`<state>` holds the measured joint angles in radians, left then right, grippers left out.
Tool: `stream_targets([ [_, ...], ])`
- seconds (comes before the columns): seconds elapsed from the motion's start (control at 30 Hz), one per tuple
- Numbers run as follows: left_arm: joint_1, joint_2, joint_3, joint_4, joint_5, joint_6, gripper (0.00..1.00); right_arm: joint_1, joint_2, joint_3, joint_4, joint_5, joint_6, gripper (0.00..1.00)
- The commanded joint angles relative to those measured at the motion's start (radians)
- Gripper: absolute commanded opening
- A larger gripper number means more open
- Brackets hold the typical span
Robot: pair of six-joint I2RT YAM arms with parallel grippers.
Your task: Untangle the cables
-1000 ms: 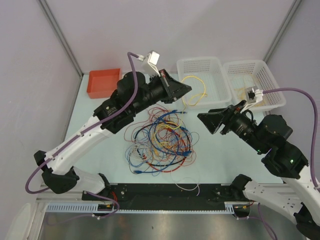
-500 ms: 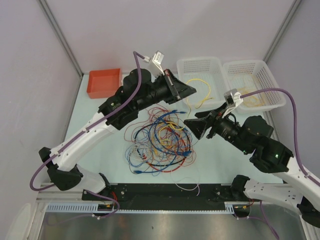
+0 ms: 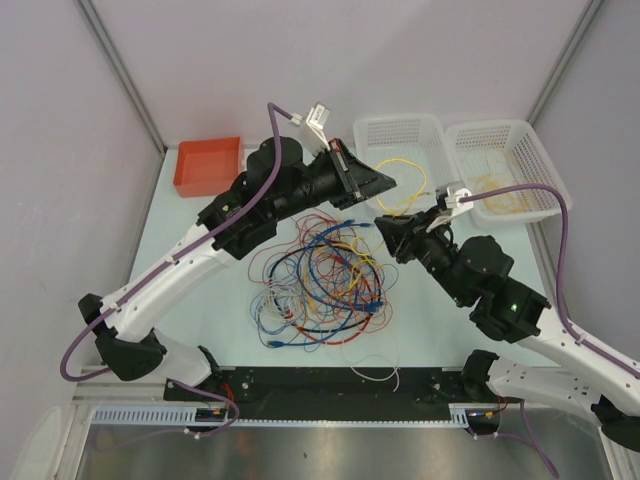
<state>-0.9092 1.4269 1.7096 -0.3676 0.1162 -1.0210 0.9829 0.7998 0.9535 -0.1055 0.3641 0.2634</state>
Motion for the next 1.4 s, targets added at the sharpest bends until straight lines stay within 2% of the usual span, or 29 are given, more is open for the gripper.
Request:
stream_targets([
  [0.0,0.004,-0.029,0.013,0.042,0.013,-0.014,0.00,0.005,-0.025,0.001,0.122,0.047,-0.010,0.14],
  [0.1,0.007,-0.040,-0.005,0.035,-0.016,0.005,0.00,0.007,-0.071,0.001,0.112,0.036,0.017,0.00],
  [0.17,0.029,-0.062,-0.030,0.036,-0.030,0.016,0.02,0.008,-0.109,0.004,0.072,0.018,0.057,0.00],
  [0.2,0.041,-0.072,-0.074,0.050,-0.038,0.016,0.06,0.007,-0.143,0.011,0.040,0.007,0.068,0.00],
  [0.23,0.067,-0.085,-0.103,0.061,-0.050,0.019,0.20,0.007,-0.154,0.039,0.017,0.007,0.083,0.00],
  [0.3,0.093,-0.132,-0.198,0.081,-0.090,0.036,0.37,0.007,-0.171,0.088,-0.071,0.027,0.100,0.00],
  [0.33,0.121,-0.152,-0.234,0.087,-0.148,0.050,0.58,0.007,-0.177,0.141,-0.097,0.036,0.100,0.00],
  [0.4,0.148,-0.219,-0.349,0.123,-0.191,0.052,0.76,0.007,-0.175,0.191,-0.163,0.071,0.091,0.00],
  [0.43,0.167,-0.244,-0.387,0.134,-0.244,0.055,0.99,0.007,-0.165,0.241,-0.183,0.085,0.085,0.00],
  [0.53,0.174,-0.335,-0.508,0.156,-0.384,0.077,1.00,0.007,-0.125,0.330,-0.241,0.153,0.039,0.00],
  [0.6,0.176,-0.388,-0.579,0.183,-0.423,0.096,1.00,0.007,-0.102,0.367,-0.261,0.191,0.016,0.00],
  [0.73,0.176,-0.456,-0.680,0.249,-0.446,0.147,1.00,0.007,-0.051,0.435,-0.266,0.280,-0.036,0.00],
  [0.87,0.176,-0.511,-0.786,0.247,-0.458,0.112,1.00,0.000,0.007,0.487,-0.214,0.470,-0.113,0.00],
  [0.97,0.176,-0.549,-0.861,0.233,-0.451,0.079,1.00,-0.050,0.074,0.542,-0.184,0.530,-0.154,0.00],
  [1.07,0.176,-0.585,-0.939,0.228,-0.444,0.041,1.00,-0.197,0.166,0.644,-0.230,0.461,-0.098,0.00],
  [1.1,0.176,-0.592,-0.958,0.233,-0.441,0.033,1.00,-0.258,0.195,0.686,-0.294,0.422,-0.066,0.00],
  [1.13,0.176,-0.608,-0.988,0.240,-0.437,0.026,1.00,-0.318,0.231,0.721,-0.328,0.309,0.010,0.00],
  [1.17,0.176,-0.612,-1.001,0.242,-0.428,0.012,0.99,-0.452,0.261,0.752,-0.361,0.238,0.054,0.00],
  [1.23,0.178,-0.626,-1.024,0.242,-0.417,0.006,1.00,-0.564,0.357,0.820,-0.404,0.069,0.124,0.00],
  [1.37,0.176,-0.648,-1.041,0.222,-0.405,0.013,1.00,-0.679,0.450,0.858,-0.321,0.084,0.177,0.00],
])
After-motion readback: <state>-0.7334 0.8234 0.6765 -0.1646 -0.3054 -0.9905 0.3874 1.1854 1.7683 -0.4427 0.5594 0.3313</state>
